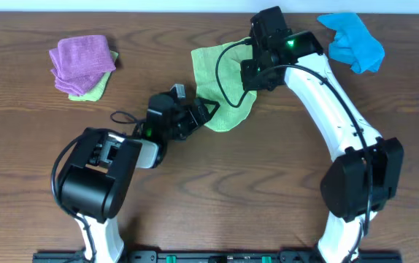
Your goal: Fold the cloth
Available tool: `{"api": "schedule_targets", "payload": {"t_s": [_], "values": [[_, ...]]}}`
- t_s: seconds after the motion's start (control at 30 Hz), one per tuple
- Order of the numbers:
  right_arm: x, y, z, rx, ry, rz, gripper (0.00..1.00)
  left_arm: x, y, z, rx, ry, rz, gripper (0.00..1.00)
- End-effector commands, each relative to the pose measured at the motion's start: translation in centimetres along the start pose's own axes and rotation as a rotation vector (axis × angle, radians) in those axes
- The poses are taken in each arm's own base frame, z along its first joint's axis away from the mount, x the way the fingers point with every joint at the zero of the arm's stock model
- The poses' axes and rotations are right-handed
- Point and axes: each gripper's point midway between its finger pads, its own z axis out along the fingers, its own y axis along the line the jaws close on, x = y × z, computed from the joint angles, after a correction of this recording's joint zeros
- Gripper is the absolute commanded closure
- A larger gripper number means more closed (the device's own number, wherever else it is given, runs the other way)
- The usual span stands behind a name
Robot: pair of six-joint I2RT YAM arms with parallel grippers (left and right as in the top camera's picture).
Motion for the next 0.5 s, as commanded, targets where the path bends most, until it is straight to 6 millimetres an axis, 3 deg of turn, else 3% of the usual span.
{"api": "schedule_targets", "payload": {"t_s": [0.0, 0.1, 0.2, 0.27, 0.37, 0.47], "values": [[-0.5, 0.4, -1.6, -0.016, -0.034, 0.009, 0.99, 1.6, 3.8, 0.8, -0.108, 0.021, -0.045, 0.05], [-0.5, 0.4, -1.6, -0.015, -0.034, 0.009, 0.99, 2.2, 3.5, 1.2, -0.103, 0.034, -0.035, 0.34], [-0.5, 0.4, -1.6, -0.016, -0.035, 0.009, 0.99, 2.7, 3.6, 1.3, -0.11, 0.049, -0.038, 0.77], [-0.5, 0.3, -1.6, -0.014, -0.035, 0.01, 0.99, 2.6, 3.5, 1.2, -0.106, 0.047, -0.038, 0.94], [-0.7, -0.3, -1.6, 0.009, -0.042, 0.019, 0.99, 1.4, 2.7, 0.8, -0.05, 0.04, -0.031, 0.94], [-0.9, -1.4, -1.7, 0.035, -0.049, 0.054, 0.99, -1.2, 1.4, -0.3, 0.041, 0.03, -0.023, 0.94]]}}
